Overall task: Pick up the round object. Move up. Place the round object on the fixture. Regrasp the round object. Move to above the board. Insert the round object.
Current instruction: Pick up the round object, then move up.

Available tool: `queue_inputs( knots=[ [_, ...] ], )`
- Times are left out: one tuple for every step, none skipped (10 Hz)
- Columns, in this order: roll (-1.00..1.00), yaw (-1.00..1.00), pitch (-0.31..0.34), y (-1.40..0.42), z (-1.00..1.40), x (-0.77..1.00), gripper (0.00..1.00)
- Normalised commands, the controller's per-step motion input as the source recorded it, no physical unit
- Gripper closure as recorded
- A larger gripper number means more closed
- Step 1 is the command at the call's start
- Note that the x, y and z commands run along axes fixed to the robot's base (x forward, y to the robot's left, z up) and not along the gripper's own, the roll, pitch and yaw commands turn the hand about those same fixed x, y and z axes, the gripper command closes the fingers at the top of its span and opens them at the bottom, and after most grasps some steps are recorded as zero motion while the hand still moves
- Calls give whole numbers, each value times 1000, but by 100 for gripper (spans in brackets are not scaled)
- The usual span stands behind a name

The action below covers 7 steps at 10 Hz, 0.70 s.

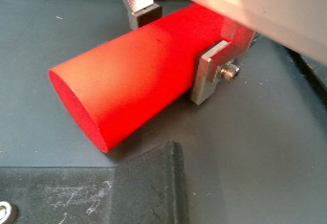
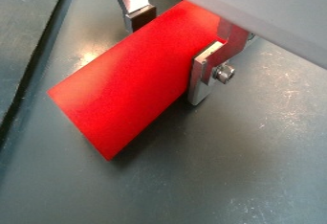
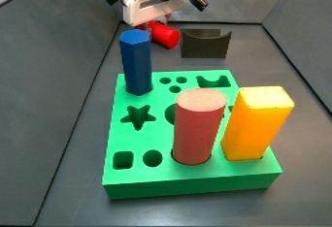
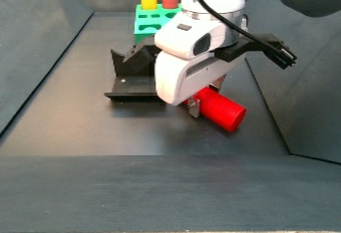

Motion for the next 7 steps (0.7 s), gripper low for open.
queue_inputs(
  knots=[
    [0,0,0,0,0,0,100],
    [0,0,0,0,0,0,100],
    [0,0,0,0,0,0,100],
    [0,0,0,0,0,0,100],
    [0,0,0,0,0,0,100],
    [0,0,0,0,0,0,100],
    [0,0,0,0,833,0,100]
  ],
)
